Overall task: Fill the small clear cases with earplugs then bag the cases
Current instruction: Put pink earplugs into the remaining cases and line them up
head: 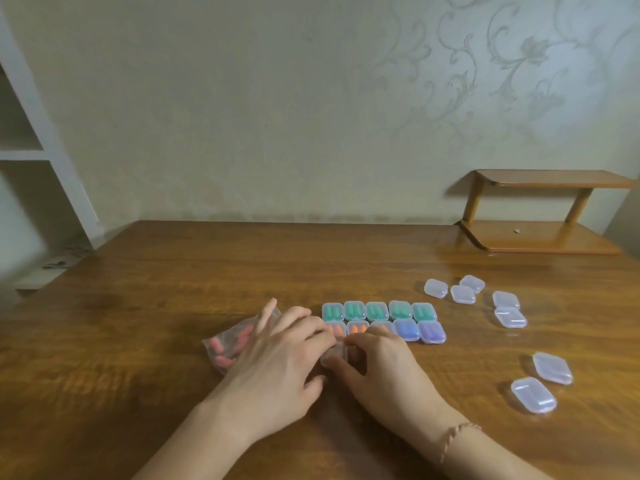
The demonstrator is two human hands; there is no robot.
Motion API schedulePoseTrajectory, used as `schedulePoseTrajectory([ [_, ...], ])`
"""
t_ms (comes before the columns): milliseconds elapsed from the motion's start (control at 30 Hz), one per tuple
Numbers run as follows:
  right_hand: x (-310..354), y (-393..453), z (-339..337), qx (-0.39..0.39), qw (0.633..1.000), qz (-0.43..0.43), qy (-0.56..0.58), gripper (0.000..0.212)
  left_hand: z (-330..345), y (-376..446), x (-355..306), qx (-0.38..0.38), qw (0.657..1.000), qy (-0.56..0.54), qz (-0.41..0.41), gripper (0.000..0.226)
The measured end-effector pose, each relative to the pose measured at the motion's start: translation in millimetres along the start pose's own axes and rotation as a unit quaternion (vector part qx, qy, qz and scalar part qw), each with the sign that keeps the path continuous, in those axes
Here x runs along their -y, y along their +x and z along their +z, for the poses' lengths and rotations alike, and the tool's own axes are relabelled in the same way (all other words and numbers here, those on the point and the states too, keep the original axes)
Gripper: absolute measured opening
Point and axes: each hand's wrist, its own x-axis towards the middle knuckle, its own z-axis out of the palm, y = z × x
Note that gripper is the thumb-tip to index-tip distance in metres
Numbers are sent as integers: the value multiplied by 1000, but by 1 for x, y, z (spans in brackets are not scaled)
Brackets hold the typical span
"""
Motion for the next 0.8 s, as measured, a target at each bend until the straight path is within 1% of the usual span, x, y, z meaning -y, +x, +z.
schedulePoseTrajectory([
  [33, 0, -2, -5, -4, 1000, 7, 12, 16, 0, 1, -3, -13, 1000, -8, 7, 45],
  [100, -5, -8, -20, -26, 999, 34, 13, 27, -2, 8, -15, -45, 998, -37, 15, 46],
  [167, -20, -19, -38, -74, 996, 46, -29, 33, -2, 18, -31, -89, 993, -71, 30, 43],
  [233, -39, -34, -59, -128, 984, 60, -106, 30, -2, 29, -51, -93, 986, -130, 39, 34],
  [267, -50, -43, -70, -154, 974, 69, -150, 28, -2, 36, -62, -85, 984, -149, 46, 32],
  [333, -70, -63, -89, -172, 955, 118, -209, 28, 0, 47, -84, -44, 983, -164, 61, 36],
  [433, -92, -90, -109, -183, 942, 168, -225, 31, 10, 65, -114, 15, 981, -172, 93, 44],
  [467, -98, -96, -111, -183, 938, 179, -235, 34, 14, 71, -123, 41, 980, -168, 99, 45],
  [533, -103, -105, -111, -144, 937, 213, -236, 48, 22, 81, -138, 64, 978, -171, 101, 46],
  [600, -105, -109, -108, -123, 939, 219, -233, 59, 29, 88, -151, 70, 976, -184, 98, 44],
  [667, -107, -109, -105, -126, 939, 215, -238, 61, 37, 92, -158, 78, 973, -196, 98, 39],
  [733, -112, -109, -99, -126, 934, 214, -258, 58, 42, 94, -161, 93, 970, -202, 99, 36],
  [800, -119, -108, -93, -144, 933, 208, -258, 50, 44, 93, -162, 102, 965, -223, 92, 34],
])
